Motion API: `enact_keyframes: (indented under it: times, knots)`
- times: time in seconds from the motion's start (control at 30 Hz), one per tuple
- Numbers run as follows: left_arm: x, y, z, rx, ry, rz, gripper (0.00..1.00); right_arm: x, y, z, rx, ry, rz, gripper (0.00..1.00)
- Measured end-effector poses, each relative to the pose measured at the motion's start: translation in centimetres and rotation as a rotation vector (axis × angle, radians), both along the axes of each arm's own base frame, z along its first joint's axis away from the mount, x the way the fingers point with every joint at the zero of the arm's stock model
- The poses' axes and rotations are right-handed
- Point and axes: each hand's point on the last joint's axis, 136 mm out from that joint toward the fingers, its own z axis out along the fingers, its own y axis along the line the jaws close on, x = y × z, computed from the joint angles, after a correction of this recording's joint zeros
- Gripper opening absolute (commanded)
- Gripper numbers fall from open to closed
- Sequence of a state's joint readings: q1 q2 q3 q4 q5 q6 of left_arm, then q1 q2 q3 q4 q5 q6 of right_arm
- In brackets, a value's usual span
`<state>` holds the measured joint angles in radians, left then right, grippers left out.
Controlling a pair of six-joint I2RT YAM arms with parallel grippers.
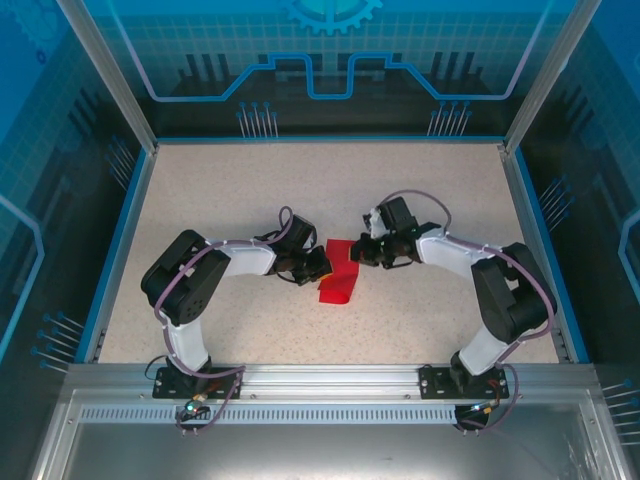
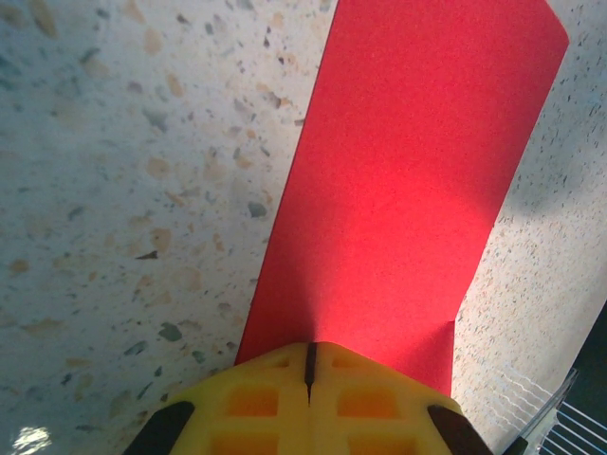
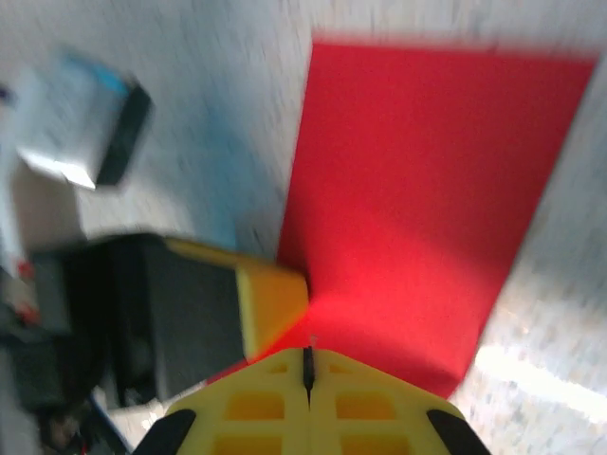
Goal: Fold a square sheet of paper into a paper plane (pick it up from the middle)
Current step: Fold the square sheet of paper in half at the center of the table.
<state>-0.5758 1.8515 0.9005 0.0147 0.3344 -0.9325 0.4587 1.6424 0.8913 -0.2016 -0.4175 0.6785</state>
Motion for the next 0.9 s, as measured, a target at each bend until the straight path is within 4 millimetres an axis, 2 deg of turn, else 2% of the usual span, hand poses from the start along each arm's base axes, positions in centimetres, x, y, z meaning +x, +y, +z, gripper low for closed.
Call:
enact_keyframes:
  times: [0.07,0.17,0.4,0.9]
  knots:
    - [0.0,0.0,0.0,0.001,0.000,-0.001,0.00,-2.3,0.2,-1.6,-0.013,0.062,0.018,0.00]
    - [0.0,0.0,0.0,0.001,0.000,-0.001,0.00,-4.1,0.5,-2.6,-0.025,0.111,0.036,0.00]
    - [0.0,0.0,0.0,0.005,-0.003,0.001,0.00,-4.1,1.2,-2.6,0.000,0.121,0.038,0.00]
    - [0.0,0.0,0.0,0.007,-0.002,0.000,0.00,-4.3,1.1,-3.9,-0.027,0.159,0.041,0.00]
